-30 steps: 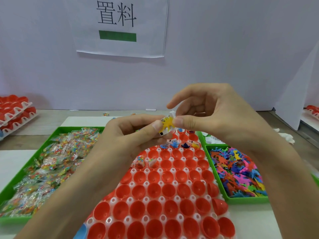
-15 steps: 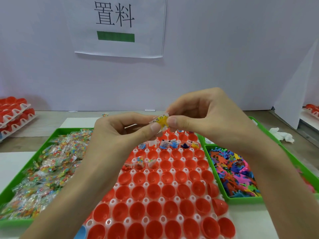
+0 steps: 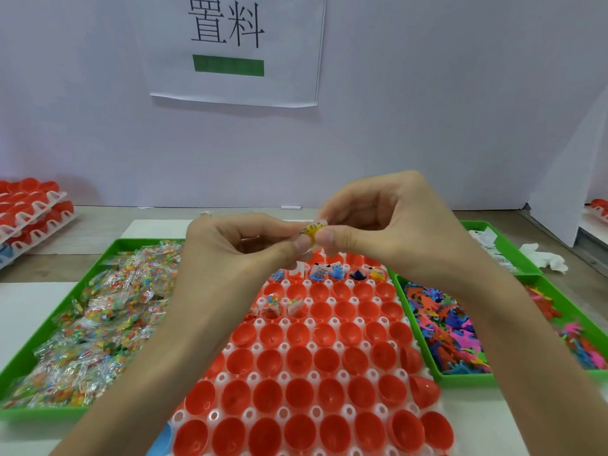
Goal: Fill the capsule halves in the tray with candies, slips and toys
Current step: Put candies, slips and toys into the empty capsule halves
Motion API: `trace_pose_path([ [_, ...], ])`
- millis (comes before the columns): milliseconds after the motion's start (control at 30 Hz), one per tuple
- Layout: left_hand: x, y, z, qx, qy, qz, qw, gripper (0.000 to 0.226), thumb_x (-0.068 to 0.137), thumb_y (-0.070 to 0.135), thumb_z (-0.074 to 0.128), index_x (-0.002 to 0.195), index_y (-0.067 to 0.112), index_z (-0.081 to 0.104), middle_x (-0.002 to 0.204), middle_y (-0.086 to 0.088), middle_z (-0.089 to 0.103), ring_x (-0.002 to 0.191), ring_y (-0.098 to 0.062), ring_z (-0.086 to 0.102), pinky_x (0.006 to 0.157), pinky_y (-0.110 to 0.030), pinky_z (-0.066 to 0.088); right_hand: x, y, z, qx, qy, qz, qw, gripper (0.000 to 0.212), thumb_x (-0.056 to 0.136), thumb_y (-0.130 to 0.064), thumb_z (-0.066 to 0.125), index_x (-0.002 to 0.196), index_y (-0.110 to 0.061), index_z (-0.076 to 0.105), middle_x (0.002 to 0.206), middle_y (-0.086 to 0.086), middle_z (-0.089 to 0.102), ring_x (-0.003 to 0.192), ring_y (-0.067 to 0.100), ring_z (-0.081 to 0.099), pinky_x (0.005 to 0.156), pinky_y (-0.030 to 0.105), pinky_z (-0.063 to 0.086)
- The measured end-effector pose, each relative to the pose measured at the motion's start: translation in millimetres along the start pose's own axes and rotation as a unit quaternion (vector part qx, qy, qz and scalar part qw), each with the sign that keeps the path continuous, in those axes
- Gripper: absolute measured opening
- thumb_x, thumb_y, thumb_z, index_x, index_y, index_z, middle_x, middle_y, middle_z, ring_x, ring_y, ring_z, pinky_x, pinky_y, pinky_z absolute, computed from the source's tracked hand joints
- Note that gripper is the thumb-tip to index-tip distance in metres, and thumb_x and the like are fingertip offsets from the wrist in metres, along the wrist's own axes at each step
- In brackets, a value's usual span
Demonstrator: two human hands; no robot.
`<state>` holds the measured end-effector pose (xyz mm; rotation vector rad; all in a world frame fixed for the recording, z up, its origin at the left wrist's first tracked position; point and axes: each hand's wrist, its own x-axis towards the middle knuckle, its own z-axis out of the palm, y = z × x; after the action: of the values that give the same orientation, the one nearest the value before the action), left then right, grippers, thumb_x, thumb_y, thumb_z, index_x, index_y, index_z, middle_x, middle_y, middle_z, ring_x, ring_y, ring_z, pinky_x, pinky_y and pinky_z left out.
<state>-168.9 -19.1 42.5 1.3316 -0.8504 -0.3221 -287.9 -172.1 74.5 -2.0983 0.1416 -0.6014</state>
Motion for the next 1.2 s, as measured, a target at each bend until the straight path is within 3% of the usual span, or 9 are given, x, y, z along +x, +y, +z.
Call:
trace_pose_path([
  [133, 2, -8, -1, 0.031, 0.0, -0.029, 0.999, 0.016, 0.069, 0.006, 0.085, 0.074, 0.02, 0.081, 0.07, -0.001, 0.077, 0.066, -0.016, 0.076, 0.061, -0.019, 0.058, 1, 6, 1, -0.043, -0.014, 0.003, 0.999, 0.007, 0.082, -0.008, 0.081, 0.086, -0.009, 0.076, 0.076, 0.004, 0.076, 0.072, 0.017, 0.075, 0.07, 0.031, 0.061],
  [267, 7, -14, -7, 0.113, -0.072, -0.077, 0.988, 0.015, 0.074, 0.009, 0.085, 0.078, 0.022, 0.081, 0.079, 0.003, 0.078, 0.073, -0.014, 0.076, 0.068, -0.022, 0.059, 4, 20, 2, -0.08, -0.052, 0.035, 0.995, 0.007, 0.081, -0.01, 0.082, 0.083, -0.014, 0.077, 0.073, -0.001, 0.076, 0.069, 0.013, 0.074, 0.07, 0.03, 0.061],
  [400, 10, -17, -10, 0.175, -0.064, -0.069, 0.98, 0.019, 0.081, 0.015, 0.082, 0.082, 0.033, 0.078, 0.087, 0.015, 0.077, 0.076, -0.007, 0.073, 0.071, -0.023, 0.058, 7, 40, 6, -0.152, -0.11, 0.082, 0.979, 0.01, 0.079, -0.011, 0.081, 0.075, -0.019, 0.077, 0.068, -0.007, 0.074, 0.063, 0.004, 0.07, 0.06, 0.014, 0.052],
  [467, 10, -15, -12, 0.177, -0.047, -0.058, 0.981, 0.02, 0.082, 0.017, 0.08, 0.082, 0.037, 0.077, 0.08, 0.009, 0.077, 0.072, -0.006, 0.071, 0.072, -0.025, 0.057, 7, 50, 9, -0.192, -0.137, 0.102, 0.966, 0.01, 0.079, -0.014, 0.081, 0.073, -0.021, 0.077, 0.067, -0.01, 0.073, 0.062, 0.0, 0.069, 0.059, 0.011, 0.049],
  [633, 10, -8, -14, 0.161, -0.028, -0.048, 0.985, 0.016, 0.087, 0.02, 0.075, 0.086, 0.036, 0.075, 0.074, 0.005, 0.077, 0.076, -0.011, 0.074, 0.085, -0.046, 0.058, 9, 67, 16, -0.243, -0.156, 0.113, 0.951, 0.007, 0.078, -0.018, 0.082, 0.074, -0.02, 0.077, 0.067, -0.012, 0.073, 0.062, -0.001, 0.068, 0.059, 0.011, 0.05],
  [867, 8, -4, -12, 0.152, -0.024, -0.056, 0.987, 0.015, 0.086, 0.024, 0.073, 0.085, 0.038, 0.075, 0.072, 0.002, 0.076, 0.076, -0.013, 0.074, 0.088, -0.051, 0.056, 10, 71, 22, -0.245, -0.175, 0.118, 0.946, 0.007, 0.08, -0.018, 0.082, 0.075, -0.021, 0.077, 0.067, -0.009, 0.073, 0.062, -0.002, 0.067, 0.064, 0.015, 0.054],
  [1200, 7, -2, -12, 0.156, -0.02, -0.051, 0.986, 0.016, 0.087, 0.021, 0.073, 0.085, 0.036, 0.075, 0.072, 0.001, 0.076, 0.076, -0.019, 0.074, 0.087, -0.06, 0.055, 9, 71, 31, -0.276, -0.198, 0.13, 0.932, 0.006, 0.083, -0.015, 0.077, 0.08, -0.019, 0.077, 0.074, -0.007, 0.073, 0.063, -0.005, 0.062, 0.058, 0.008, 0.043],
])
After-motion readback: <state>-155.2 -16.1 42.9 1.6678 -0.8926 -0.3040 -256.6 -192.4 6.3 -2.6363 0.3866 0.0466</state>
